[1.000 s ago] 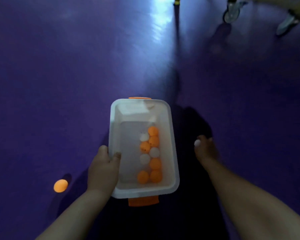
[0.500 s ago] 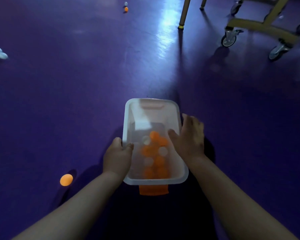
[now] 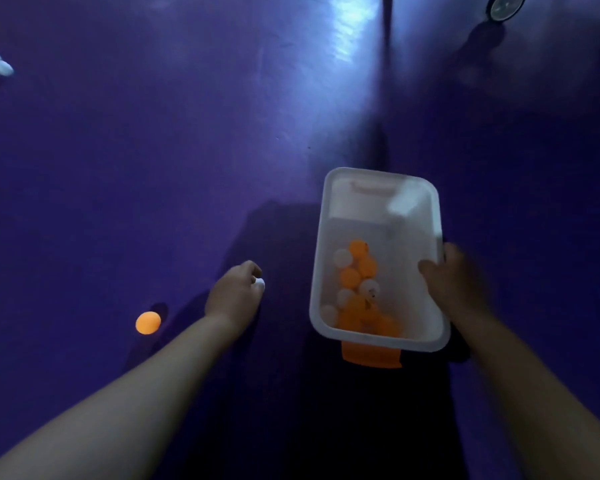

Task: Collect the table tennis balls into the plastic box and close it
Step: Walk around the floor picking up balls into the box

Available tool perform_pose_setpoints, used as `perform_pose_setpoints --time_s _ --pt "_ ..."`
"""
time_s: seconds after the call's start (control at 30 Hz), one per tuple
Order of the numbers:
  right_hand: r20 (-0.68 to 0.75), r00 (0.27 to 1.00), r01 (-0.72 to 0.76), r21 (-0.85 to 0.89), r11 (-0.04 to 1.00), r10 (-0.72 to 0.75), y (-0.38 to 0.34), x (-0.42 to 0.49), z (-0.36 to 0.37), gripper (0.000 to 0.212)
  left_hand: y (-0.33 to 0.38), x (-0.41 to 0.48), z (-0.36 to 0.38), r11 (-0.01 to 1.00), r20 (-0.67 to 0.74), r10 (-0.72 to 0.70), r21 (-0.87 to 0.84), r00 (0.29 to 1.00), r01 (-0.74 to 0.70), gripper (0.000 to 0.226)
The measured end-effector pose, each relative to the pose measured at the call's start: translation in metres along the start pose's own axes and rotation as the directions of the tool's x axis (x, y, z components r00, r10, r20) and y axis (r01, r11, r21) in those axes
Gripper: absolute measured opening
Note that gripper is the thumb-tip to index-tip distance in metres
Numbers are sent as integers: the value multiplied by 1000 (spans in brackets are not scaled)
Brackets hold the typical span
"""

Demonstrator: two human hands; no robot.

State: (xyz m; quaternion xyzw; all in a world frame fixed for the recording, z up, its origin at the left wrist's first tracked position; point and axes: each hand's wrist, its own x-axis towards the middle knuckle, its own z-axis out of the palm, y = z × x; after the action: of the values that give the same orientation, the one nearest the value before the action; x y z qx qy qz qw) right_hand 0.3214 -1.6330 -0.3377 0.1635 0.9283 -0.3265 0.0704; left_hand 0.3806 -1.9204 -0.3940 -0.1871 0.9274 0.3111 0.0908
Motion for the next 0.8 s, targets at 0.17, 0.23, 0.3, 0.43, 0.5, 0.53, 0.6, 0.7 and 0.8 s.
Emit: perform_pose_setpoints --time_s 0.17,0.23,0.3,0.43,0.5,0.53,0.6,0.7,0.8 --pt "43 999 -3 -8 1000 4 18 3 4 8 -1 3 31 898 30 129 421 991 -129 54" --pt "58 998 1 -1 1000 -1 20 2 8 7 -5 6 39 872 61 120 470 991 -135 59" --pt "82 997 5 19 1000 -6 20 1 13 9 -10 7 43 875 93 95 467 991 -128 58" --pt "126 991 42 16 999 -44 13 -2 21 6 -18 11 36 879 144 123 444 982 -175 34" --pt "153 987 50 33 998 -55 8 -5 25 10 -24 17 19 879 125 112 451 986 -157 27" --pt "167 984 54 42 998 -61 5 -7 28 12 -29 22 6 894 100 61 436 993 -99 24" --pt "189 979 67 52 996 -76 -1 -11 34 14 -44 30 -25 916 28 -70 398 997 53 19" --pt "198 975 96 42 995 -102 -16 -17 48 16 -81 23 -61 888 -119 -163 415 979 199 18" --pt "200 966 158 29 987 -161 -30 -22 61 13 -114 2 -70 833 -165 -214 484 963 268 41"
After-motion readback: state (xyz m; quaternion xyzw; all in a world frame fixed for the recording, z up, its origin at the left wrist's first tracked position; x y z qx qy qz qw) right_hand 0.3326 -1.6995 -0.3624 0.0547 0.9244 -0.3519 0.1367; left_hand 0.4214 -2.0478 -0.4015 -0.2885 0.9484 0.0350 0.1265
